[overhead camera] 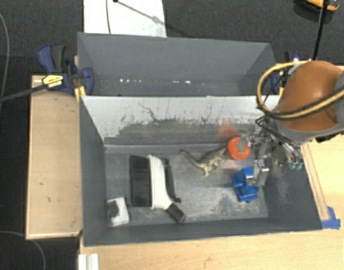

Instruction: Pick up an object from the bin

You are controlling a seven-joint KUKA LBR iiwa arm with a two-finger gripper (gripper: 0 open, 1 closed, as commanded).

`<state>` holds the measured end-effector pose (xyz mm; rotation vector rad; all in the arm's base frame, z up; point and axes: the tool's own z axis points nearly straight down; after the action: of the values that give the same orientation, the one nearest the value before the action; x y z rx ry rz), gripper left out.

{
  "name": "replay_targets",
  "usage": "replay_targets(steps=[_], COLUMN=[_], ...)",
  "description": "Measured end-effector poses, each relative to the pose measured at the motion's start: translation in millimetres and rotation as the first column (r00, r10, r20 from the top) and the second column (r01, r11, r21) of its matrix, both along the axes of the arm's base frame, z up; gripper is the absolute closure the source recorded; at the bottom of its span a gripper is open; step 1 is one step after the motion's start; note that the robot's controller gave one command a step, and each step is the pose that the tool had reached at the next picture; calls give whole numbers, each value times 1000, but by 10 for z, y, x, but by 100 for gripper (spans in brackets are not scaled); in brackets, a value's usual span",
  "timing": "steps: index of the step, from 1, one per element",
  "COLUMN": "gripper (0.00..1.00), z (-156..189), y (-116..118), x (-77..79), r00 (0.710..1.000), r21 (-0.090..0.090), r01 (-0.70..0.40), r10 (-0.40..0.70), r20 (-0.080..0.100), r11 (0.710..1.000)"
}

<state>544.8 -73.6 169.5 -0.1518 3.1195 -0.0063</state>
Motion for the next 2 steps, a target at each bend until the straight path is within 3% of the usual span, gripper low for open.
replay_targets(steps=[1,2], gripper=[0,0], z=[-641,-849], y=[-37,-86], x=[-129,-100], r00=[995,986], r21=[4,-1], r01=[-103,-164], r10=[103,164], r20=[-13,-6], r11=[995,986])
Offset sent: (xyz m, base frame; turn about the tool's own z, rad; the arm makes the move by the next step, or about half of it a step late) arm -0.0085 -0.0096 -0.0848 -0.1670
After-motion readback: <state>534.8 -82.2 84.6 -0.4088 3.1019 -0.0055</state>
